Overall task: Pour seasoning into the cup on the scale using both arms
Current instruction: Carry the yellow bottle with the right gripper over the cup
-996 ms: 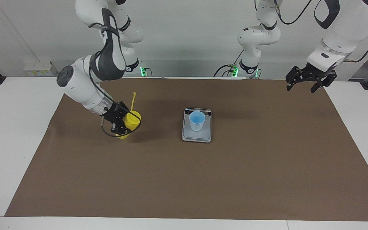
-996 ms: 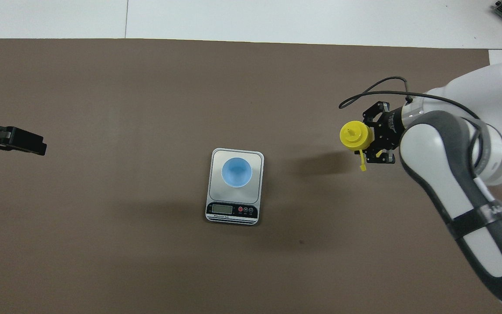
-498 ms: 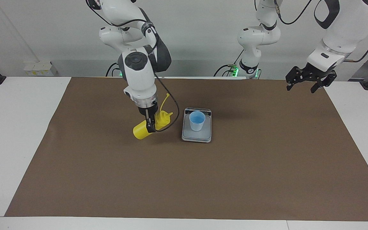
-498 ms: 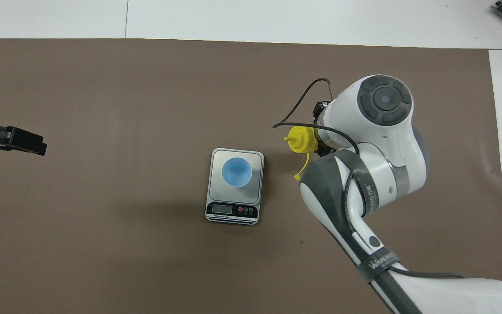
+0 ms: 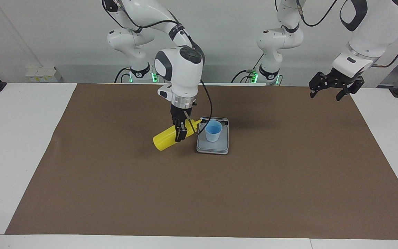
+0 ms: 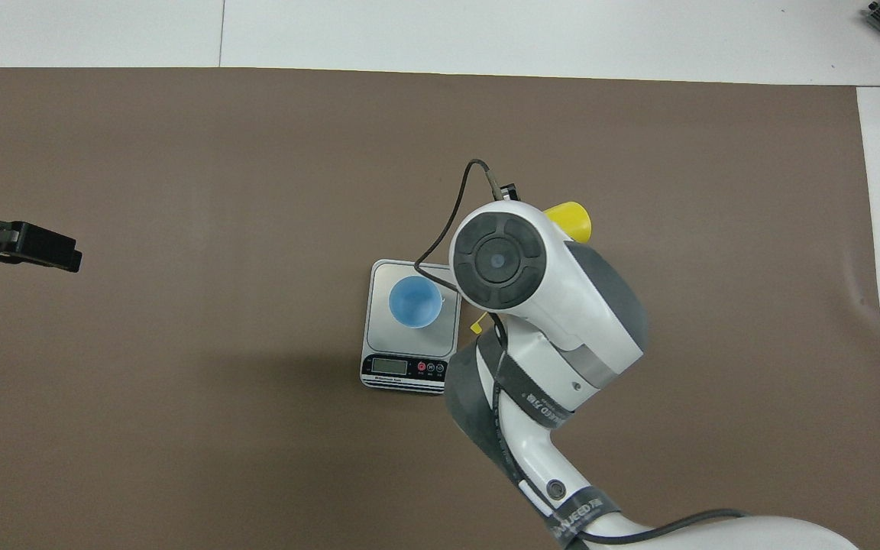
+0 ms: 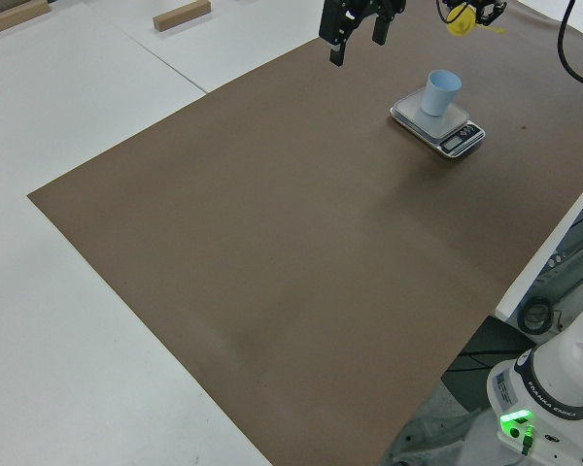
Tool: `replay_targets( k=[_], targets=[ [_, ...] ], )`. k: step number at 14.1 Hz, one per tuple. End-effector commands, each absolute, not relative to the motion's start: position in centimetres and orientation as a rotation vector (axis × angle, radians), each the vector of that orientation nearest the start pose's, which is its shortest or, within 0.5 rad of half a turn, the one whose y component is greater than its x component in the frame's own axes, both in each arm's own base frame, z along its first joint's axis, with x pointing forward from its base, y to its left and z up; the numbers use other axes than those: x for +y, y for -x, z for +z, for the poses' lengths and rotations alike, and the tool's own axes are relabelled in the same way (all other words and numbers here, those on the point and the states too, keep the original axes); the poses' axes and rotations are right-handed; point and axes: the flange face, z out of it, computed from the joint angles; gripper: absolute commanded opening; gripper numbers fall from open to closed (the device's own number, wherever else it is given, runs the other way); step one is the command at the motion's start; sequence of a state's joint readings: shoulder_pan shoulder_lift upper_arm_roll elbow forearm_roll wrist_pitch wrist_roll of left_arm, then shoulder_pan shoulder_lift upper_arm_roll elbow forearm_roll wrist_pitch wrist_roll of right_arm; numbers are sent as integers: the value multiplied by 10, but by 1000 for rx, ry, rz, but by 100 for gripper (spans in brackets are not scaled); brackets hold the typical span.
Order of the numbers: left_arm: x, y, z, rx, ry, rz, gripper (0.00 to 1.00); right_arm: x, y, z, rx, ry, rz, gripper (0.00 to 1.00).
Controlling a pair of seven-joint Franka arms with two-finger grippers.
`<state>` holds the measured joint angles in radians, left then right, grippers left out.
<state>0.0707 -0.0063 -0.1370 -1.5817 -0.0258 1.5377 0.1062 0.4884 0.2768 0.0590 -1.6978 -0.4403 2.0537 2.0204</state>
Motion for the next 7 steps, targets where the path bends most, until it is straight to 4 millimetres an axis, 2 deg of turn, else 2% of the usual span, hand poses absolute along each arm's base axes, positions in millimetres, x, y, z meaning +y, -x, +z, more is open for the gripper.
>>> replay_targets(
  k=[1, 2, 7],
  targets=[
    [-36, -540, 622, 281, 3149, 51, 100, 347, -565, 437, 1776, 2527, -817, 0],
    [-36, -540, 622, 281, 3149, 51, 100, 359, -560, 430, 1762, 2516, -889, 0],
    [-35, -540, 622, 279, 3148, 51, 100, 382, -552, 413, 1555, 2567, -1285, 0]
  ],
)
